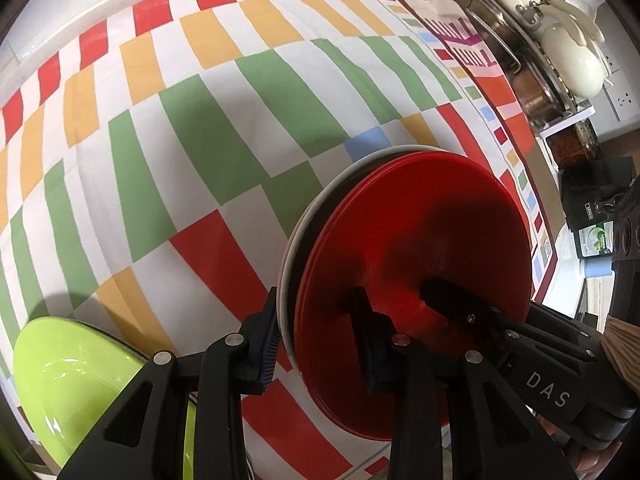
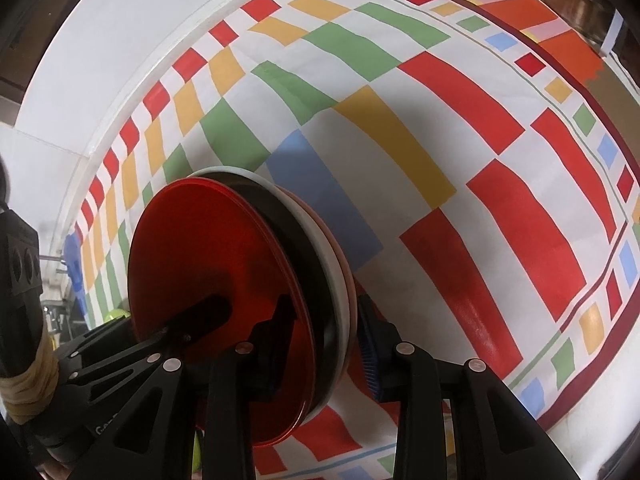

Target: Organize plates and bowls

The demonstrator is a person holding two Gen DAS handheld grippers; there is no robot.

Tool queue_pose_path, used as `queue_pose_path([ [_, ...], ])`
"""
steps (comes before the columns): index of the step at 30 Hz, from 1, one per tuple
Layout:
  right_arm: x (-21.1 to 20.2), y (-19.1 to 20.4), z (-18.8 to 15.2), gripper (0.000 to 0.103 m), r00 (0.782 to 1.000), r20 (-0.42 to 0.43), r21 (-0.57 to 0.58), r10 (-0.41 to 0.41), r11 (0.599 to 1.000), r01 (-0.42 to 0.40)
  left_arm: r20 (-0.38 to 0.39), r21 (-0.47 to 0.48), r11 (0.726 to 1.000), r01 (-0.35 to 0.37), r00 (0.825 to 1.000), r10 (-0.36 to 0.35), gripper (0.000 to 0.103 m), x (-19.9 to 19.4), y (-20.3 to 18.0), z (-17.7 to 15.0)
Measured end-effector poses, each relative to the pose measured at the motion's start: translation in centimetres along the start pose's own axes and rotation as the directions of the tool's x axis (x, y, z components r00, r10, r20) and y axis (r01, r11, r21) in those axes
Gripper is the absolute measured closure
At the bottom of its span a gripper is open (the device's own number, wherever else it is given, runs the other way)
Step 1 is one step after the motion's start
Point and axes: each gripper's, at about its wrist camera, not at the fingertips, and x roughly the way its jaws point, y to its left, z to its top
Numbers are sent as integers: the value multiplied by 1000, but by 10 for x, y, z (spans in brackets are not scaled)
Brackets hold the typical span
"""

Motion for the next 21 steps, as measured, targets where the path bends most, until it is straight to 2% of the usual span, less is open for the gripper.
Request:
queue_pose_path([
  [9,-17,26,-7,71,999,33,-56,13,998,-12,61,-24,1000,-15,998,16,70,-34,18,-12],
  [21,-20,89,-30,71,998,25,-200,53,979,-47,131,-151,988,-41,989,61,70,-75,78,-50],
])
